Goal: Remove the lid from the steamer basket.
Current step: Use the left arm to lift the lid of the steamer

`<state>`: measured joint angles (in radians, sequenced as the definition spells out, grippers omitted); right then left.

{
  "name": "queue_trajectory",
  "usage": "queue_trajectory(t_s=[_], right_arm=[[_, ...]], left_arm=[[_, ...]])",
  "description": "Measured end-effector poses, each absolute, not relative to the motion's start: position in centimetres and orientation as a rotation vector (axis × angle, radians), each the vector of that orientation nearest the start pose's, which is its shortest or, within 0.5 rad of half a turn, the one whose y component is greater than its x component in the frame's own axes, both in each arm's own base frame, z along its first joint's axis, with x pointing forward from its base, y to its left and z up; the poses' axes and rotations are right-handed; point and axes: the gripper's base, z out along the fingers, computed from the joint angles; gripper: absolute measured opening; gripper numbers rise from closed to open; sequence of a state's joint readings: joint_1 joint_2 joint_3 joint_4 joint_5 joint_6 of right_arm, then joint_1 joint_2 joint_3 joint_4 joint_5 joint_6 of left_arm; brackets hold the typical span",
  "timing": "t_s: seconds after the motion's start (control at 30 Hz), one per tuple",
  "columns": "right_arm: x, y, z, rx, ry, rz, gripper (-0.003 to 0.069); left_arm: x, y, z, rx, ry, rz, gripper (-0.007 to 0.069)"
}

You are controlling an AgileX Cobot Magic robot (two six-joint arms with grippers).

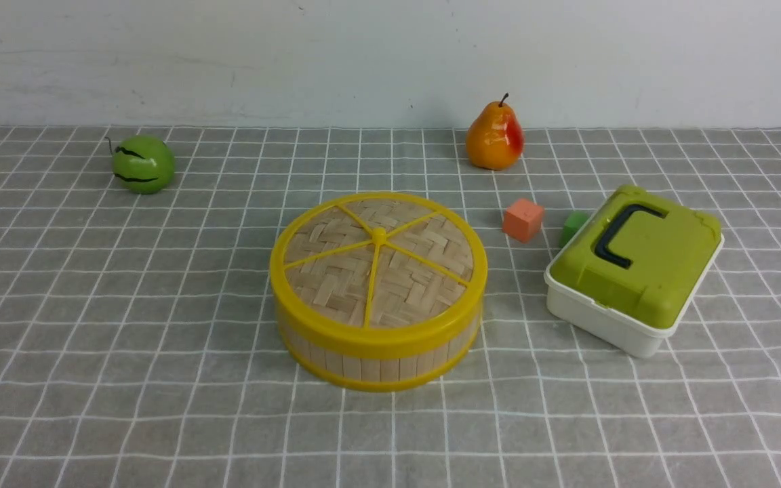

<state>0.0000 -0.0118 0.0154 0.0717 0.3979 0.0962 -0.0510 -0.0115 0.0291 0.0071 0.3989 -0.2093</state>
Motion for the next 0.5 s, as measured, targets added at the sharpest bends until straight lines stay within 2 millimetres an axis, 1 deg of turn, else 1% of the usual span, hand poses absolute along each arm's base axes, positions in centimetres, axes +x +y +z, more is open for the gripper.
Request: queue_trajectory(t_s=[0.5], right_arm=[[5.17,0.25,17.3,0.134,1.882,0.137,0.0241]], left_arm=[[5.18,-0.24,16.82,-0.146,1.898,-0.17,0.0148]])
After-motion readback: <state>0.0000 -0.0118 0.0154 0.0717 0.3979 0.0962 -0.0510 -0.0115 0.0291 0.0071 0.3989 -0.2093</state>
